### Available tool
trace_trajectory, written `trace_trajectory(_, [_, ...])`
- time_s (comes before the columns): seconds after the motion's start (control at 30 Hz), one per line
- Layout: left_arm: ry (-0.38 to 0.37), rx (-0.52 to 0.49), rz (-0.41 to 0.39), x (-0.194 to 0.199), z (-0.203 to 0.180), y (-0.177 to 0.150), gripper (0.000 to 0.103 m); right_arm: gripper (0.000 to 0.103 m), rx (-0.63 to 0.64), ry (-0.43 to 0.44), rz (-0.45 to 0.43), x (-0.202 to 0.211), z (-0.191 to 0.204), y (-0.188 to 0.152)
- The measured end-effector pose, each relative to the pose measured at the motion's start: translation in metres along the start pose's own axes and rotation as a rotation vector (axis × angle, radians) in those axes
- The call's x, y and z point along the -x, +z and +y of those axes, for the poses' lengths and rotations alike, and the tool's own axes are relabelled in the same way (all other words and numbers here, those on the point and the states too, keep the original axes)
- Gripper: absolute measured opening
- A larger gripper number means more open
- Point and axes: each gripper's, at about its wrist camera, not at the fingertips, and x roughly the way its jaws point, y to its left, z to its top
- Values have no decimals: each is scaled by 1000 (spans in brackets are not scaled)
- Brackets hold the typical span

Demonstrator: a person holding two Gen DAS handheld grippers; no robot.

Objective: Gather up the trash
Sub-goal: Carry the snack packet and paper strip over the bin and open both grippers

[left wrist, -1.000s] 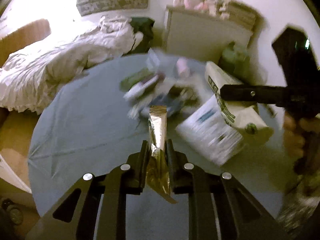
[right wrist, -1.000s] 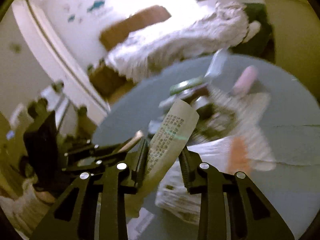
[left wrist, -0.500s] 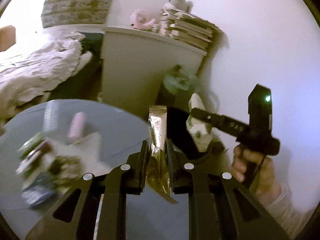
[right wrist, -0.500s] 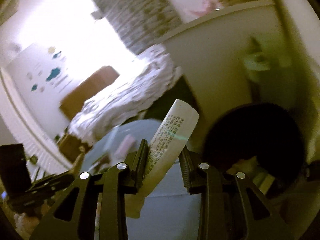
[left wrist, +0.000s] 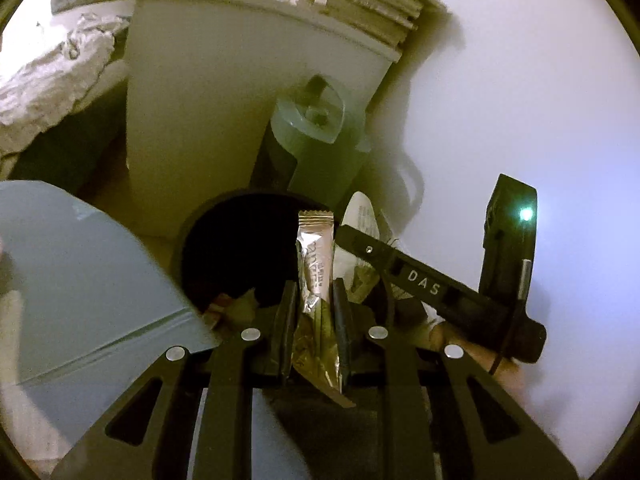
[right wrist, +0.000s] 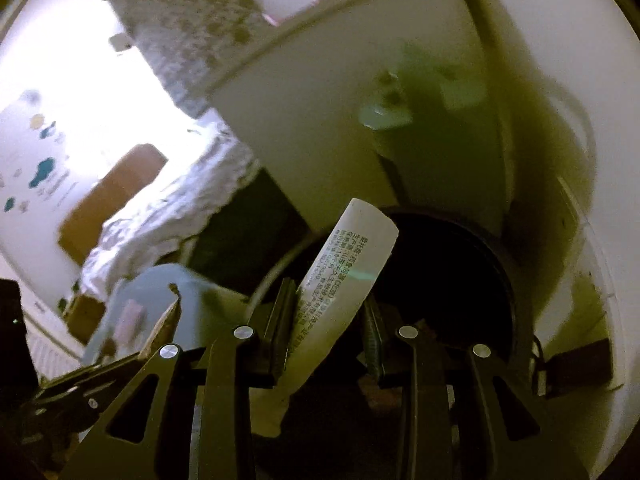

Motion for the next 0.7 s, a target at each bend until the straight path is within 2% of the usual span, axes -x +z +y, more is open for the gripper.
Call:
trace_trajectory(0.23, [9, 24, 47, -40, 1, 6, 19, 31, -35, -88, 59, -31, -28, 7])
trace_trajectory(0.7, [25, 47, 77, -61, 7, 8, 19, 32, -67, -98, 91, -41, -28, 7])
